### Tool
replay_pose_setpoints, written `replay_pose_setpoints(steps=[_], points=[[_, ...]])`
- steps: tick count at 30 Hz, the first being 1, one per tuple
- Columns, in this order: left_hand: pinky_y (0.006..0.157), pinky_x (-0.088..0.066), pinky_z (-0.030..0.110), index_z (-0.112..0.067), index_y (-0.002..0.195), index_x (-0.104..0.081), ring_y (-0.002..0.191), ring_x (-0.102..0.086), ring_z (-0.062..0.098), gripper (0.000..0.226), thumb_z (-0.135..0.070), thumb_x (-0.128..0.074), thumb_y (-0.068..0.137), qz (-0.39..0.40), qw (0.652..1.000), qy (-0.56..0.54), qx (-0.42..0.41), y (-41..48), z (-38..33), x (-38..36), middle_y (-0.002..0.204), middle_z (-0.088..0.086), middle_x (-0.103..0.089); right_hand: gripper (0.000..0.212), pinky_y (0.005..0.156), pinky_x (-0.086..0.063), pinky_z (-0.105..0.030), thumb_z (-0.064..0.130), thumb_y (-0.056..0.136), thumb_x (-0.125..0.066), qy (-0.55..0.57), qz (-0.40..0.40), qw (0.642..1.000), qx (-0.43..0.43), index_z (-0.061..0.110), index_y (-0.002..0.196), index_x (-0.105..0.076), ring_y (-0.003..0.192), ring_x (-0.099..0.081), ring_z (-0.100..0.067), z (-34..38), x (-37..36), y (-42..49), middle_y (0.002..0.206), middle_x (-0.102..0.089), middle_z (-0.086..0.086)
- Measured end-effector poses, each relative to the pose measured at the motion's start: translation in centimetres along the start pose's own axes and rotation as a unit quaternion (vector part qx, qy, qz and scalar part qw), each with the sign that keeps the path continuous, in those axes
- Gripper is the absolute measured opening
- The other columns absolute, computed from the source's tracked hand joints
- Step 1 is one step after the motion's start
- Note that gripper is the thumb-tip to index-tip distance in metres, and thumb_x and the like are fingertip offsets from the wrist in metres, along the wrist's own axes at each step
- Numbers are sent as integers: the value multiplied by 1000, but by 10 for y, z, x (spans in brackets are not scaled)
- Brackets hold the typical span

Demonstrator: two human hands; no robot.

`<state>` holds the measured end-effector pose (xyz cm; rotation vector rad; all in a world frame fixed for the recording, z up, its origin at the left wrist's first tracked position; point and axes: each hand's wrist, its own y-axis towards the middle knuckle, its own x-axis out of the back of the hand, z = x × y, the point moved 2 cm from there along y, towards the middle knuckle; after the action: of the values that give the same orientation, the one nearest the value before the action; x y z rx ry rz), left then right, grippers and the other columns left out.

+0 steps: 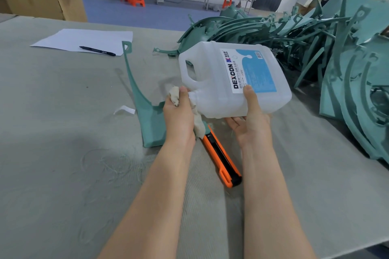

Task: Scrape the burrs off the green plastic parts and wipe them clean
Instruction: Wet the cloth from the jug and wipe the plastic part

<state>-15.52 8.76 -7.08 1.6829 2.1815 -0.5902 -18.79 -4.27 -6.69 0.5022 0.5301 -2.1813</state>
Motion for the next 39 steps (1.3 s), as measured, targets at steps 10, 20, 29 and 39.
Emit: replay_pose_setpoints(steps=[10, 20, 29, 39], points=[[83, -48, 31, -6, 117, -55, 86, -61, 15, 28, -26, -47, 100, 3, 1000, -1, 17, 0, 3, -1, 89, -1, -62, 76, 70, -61, -44, 29, 79, -79, -20, -13, 1000, 2, 22, 137, -31, 94, -71, -24, 3, 0, -2, 115, -66, -3], [62, -46, 18, -11, 101, -51, 69, -58, 5, 13, -23, -45, 101, 1, 1000, -13, 13, -3, 2, 0, 79, -3, -59, 75, 66, -62, -39, 28, 81, -78, -32, -2, 999, 13, 21, 140, -33, 97, -71, -24, 5, -1, -3, 118, -67, -4], [53, -47, 12, -14, 97, -54, 66, -59, 1, 14, -24, -46, 101, 3, 999, -23, 26, -4, 2, 0, 80, -5, -62, 80, 64, -61, -38, 26, 80, -79, -19, 2, 1000, 20, 22, 143, -30, 99, -70, -25, 4, -1, -4, 120, -66, -4], [55, -45, 12, -17, 81, -53, 60, -57, -1, 23, -23, -44, 101, -2, 1000, -15, 19, -3, 3, 1, 75, -5, -58, 82, 64, -62, -38, 26, 79, -80, -22, -7, 999, 23, 25, 141, -27, 100, -70, -23, 5, -2, -5, 120, -66, -1]])
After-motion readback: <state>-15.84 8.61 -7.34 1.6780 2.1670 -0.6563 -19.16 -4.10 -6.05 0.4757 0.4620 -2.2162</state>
